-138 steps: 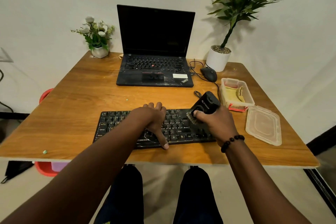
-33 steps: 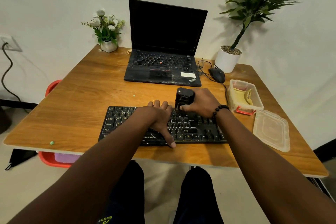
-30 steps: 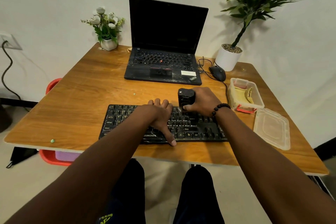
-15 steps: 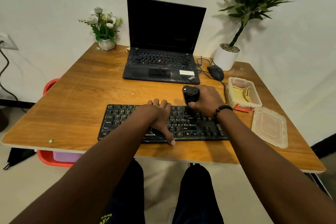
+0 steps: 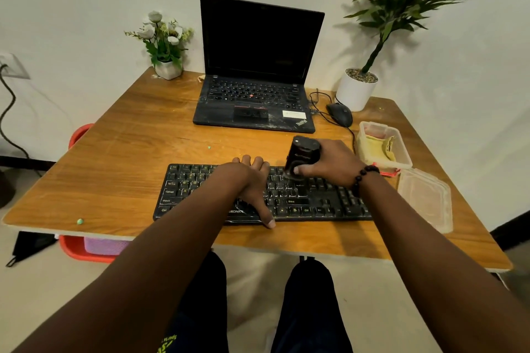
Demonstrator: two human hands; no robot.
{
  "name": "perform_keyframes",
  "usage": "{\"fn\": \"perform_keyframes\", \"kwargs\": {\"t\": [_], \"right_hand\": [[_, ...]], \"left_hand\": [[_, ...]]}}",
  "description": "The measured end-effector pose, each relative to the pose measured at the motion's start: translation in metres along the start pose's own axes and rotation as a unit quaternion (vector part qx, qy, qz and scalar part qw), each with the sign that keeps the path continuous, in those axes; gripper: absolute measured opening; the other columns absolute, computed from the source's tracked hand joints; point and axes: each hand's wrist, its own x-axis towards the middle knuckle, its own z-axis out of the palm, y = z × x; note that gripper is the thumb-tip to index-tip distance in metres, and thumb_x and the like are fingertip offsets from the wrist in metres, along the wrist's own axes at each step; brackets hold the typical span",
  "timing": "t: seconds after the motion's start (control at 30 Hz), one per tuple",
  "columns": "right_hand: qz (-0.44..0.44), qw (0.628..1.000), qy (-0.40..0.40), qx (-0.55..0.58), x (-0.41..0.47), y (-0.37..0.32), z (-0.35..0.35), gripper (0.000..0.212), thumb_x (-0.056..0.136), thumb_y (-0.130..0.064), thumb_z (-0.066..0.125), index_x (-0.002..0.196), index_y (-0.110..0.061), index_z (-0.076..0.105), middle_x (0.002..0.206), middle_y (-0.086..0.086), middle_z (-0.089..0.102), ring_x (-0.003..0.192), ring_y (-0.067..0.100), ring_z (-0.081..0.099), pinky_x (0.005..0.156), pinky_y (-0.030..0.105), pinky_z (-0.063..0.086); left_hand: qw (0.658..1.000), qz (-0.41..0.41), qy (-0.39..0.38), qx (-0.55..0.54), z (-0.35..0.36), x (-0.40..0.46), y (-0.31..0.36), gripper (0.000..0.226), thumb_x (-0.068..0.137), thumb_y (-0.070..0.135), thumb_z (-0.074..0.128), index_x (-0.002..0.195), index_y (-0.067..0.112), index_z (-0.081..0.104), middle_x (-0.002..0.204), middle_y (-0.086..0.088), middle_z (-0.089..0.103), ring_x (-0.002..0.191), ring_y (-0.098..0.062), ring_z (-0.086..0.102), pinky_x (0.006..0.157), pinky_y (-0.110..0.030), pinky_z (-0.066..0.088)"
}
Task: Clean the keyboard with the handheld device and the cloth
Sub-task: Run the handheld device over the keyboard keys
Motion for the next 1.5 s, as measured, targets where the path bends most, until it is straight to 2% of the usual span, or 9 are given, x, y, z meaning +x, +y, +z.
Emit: {"fn": "perform_keyframes", "kwargs": {"t": [0.17, 0.3, 0.43, 0.63, 0.83, 0.97, 1.13, 1.33, 1.5], "right_hand": [[0.047, 0.995, 0.08, -0.037, -0.001, 0.01, 0.009, 0.038, 0.076, -0.028, 0.077, 0.106, -0.012, 0.063, 0.098, 0.004, 0.066, 0.093, 0.02, 0.062, 0.076, 0.032, 0.053], [0.085, 0.991, 0.093, 0.043, -0.015, 0.011, 0.02, 0.039, 0.076, -0.032, 0.076, 0.108, -0.013, 0.063, 0.091, -0.001, 0.064, 0.08, 0.012, 0.057, 0.055, 0.012, 0.039], [0.047, 0.998, -0.004, 0.046, -0.031, 0.006, 0.017, 0.036, 0.075, -0.035, 0.076, 0.104, -0.018, 0.063, 0.085, -0.006, 0.063, 0.076, 0.007, 0.059, 0.056, 0.014, 0.041], [0.081, 0.988, 0.093, 0.089, -0.028, 0.003, 0.02, 0.039, 0.077, -0.03, 0.076, 0.109, -0.014, 0.061, 0.092, -0.004, 0.061, 0.087, 0.014, 0.059, 0.06, 0.015, 0.042], [0.046, 0.995, 0.019, 0.082, -0.041, 0.005, 0.023, 0.032, 0.075, -0.034, 0.077, 0.1, -0.02, 0.062, 0.09, -0.007, 0.066, 0.084, 0.01, 0.062, 0.065, 0.02, 0.048], [0.098, 0.978, 0.128, 0.135, -0.043, 0.01, 0.029, 0.034, 0.075, -0.03, 0.077, 0.104, -0.019, 0.062, 0.091, -0.007, 0.065, 0.086, 0.011, 0.062, 0.06, 0.016, 0.044], [0.026, 0.993, 0.059, 0.103, -0.05, 0.01, 0.034, 0.042, 0.075, -0.029, 0.078, 0.113, -0.021, 0.062, 0.098, -0.01, 0.062, 0.09, 0.008, 0.057, 0.065, 0.011, 0.038], [0.0, 1.0, -0.017, 0.009, -0.042, 0.029, 0.002, 0.035, 0.075, -0.023, 0.079, 0.107, -0.017, 0.063, 0.1, -0.004, 0.064, 0.095, 0.015, 0.06, 0.077, 0.025, 0.047], [-0.014, 0.999, 0.018, 0.039, -0.037, 0.029, -0.008, 0.039, 0.074, -0.021, 0.08, 0.109, -0.018, 0.063, 0.1, -0.007, 0.063, 0.094, 0.012, 0.059, 0.073, 0.019, 0.041]], "left_hand": [[1.0, 0.004, 0.003, 0.0, -0.001, -0.002, 0.001, 0.15, 0.054, 0.083, 0.075, 0.158, 0.017, -0.009, 0.165, -0.004, -0.004, 0.149, -0.039, 0.002, 0.117, -0.062, 0.022], [1.0, 0.007, 0.004, 0.006, -0.001, -0.001, 0.0, 0.15, 0.054, 0.085, 0.074, 0.158, 0.017, -0.009, 0.165, -0.004, -0.004, 0.15, -0.039, 0.001, 0.118, -0.061, 0.019], [1.0, 0.005, -0.004, 0.009, -0.002, -0.002, 0.001, 0.149, 0.055, 0.084, 0.074, 0.158, 0.016, -0.009, 0.165, -0.004, -0.004, 0.15, -0.038, 0.002, 0.118, -0.06, 0.02], [1.0, 0.0, -0.009, 0.011, -0.003, 0.001, 0.0, 0.15, 0.052, 0.086, 0.073, 0.158, 0.017, -0.007, 0.165, -0.003, -0.004, 0.149, -0.039, 0.003, 0.117, -0.062, 0.023], [1.0, 0.003, -0.001, 0.01, -0.001, 0.0, 0.0, 0.149, 0.052, 0.086, 0.073, 0.158, 0.018, -0.006, 0.165, -0.005, -0.003, 0.149, -0.039, 0.004, 0.117, -0.061, 0.022], [1.0, 0.005, 0.002, 0.009, -0.002, 0.0, 0.0, 0.15, 0.051, 0.086, 0.073, 0.158, 0.017, -0.006, 0.165, -0.005, -0.004, 0.149, -0.039, 0.004, 0.118, -0.061, 0.021], [1.0, 0.006, 0.005, 0.009, -0.001, -0.001, 0.0, 0.148, 0.053, 0.085, 0.073, 0.158, 0.016, -0.005, 0.164, -0.005, -0.001, 0.149, -0.038, 0.005, 0.119, -0.06, 0.02], [1.0, 0.008, 0.004, 0.006, -0.001, -0.003, 0.0, 0.147, 0.055, 0.084, 0.074, 0.158, 0.016, -0.007, 0.165, -0.004, -0.002, 0.15, -0.038, 0.003, 0.119, -0.06, 0.019], [1.0, 0.004, -0.004, 0.004, -0.003, -0.003, 0.001, 0.148, 0.054, 0.084, 0.075, 0.158, 0.017, -0.007, 0.164, -0.003, -0.003, 0.149, -0.038, 0.004, 0.117, -0.061, 0.023]]}}
